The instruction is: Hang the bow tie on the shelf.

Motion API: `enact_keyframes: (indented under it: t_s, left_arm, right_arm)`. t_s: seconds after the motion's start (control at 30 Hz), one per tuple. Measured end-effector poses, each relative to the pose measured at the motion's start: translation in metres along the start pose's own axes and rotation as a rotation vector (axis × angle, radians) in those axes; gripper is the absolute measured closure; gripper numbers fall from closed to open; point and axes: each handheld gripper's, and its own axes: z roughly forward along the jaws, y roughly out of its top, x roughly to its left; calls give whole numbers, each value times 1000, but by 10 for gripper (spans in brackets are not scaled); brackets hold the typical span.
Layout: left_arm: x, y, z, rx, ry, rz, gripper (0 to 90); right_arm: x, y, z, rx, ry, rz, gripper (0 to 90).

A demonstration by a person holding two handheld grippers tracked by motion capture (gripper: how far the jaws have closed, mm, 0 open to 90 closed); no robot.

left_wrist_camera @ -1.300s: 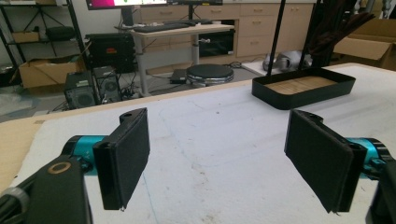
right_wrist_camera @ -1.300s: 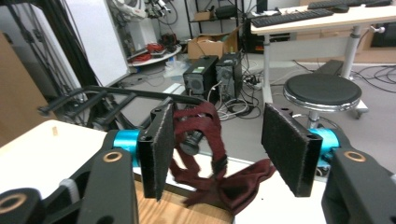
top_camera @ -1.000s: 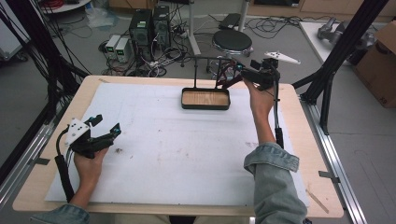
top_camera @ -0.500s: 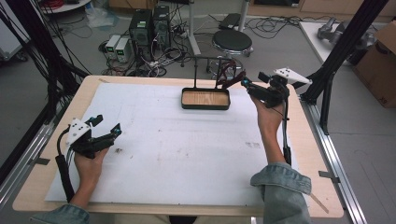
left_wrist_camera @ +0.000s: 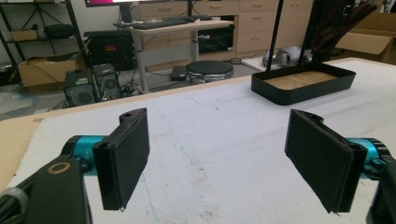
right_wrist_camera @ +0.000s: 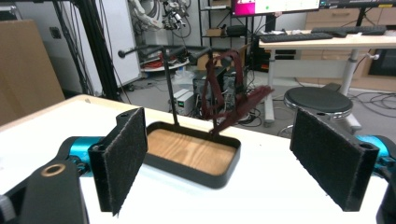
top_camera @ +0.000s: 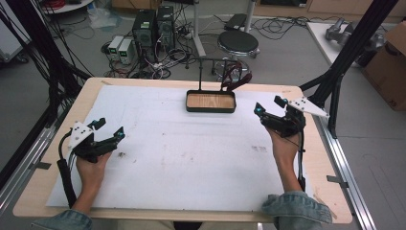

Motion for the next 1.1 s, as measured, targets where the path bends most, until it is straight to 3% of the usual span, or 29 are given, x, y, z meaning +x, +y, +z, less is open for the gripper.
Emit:
enact_keyframes:
  t_s: [0.17,0.23,0.33,0.7,1.1]
  left_arm:
    - [-1,0,0,0,1,1,225]
    - [0,0,0,0,1,2,225]
    - [-1,0,0,2,2,3,225]
    - [-1,1,-2,6,9,9,225]
    - [-1,0,-2,11,10,13,225]
  right_arm:
    - [-3,-16,-15,-9,-20,-22,163]
    - [-4,-19,-18,38,-20,-7,139]
    - [-3,-28,-27,5,-26,-15,140]
    - [-1,-70,-49,6,-39,-23,126]
    - [2,-109,-53,64,-34,33,122]
